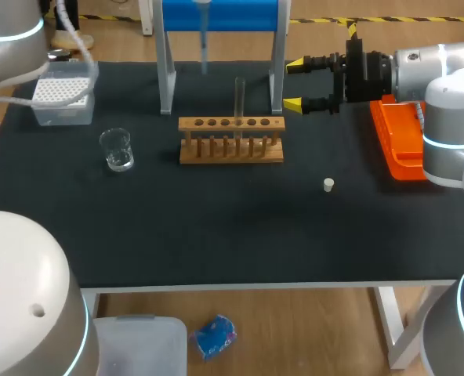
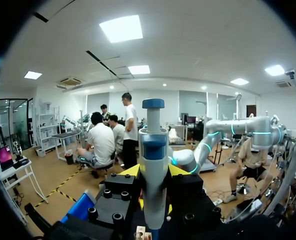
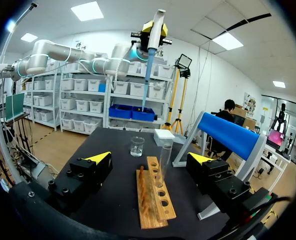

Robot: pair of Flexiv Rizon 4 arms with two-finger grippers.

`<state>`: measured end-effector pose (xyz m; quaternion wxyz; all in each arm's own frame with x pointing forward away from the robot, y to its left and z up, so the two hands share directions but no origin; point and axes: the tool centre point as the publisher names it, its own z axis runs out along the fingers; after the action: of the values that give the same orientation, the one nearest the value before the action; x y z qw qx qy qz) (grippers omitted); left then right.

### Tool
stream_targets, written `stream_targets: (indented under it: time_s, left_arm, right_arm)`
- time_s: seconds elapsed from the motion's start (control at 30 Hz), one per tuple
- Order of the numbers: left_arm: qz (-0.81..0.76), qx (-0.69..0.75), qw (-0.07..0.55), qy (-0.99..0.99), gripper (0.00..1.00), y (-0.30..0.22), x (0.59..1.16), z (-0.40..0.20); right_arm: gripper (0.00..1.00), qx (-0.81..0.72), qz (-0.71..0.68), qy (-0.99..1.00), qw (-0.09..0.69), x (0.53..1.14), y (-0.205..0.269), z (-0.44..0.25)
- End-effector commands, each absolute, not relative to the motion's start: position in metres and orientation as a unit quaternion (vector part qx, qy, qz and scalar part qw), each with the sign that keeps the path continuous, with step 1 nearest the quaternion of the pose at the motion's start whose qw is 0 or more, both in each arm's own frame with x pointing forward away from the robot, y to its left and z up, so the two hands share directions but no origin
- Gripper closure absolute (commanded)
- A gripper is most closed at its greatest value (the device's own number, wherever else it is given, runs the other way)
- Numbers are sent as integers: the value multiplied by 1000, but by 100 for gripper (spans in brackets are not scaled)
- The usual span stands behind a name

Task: Invert the test tube, pick up the pipette, mount the tip to pipette, aspirate from beaker and dispense into the tube, eject the tip, return the pipette, and cap with the stopper.

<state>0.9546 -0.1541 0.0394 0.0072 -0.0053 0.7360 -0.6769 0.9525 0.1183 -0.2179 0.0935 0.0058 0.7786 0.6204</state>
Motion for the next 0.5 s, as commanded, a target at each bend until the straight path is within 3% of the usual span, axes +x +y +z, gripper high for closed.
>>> stream_targets:
  time_s: [0.03, 0.5]
  left_arm:
    - [-690, 1, -5, 724, 100, -187, 971, 28]
    - [-695, 9, -24, 718, 100, -222, 991, 15]
  right_arm:
    - [0, 6, 620, 779, 95, 952, 118, -218]
    - [0, 6, 620, 779, 95, 952, 118, -218]
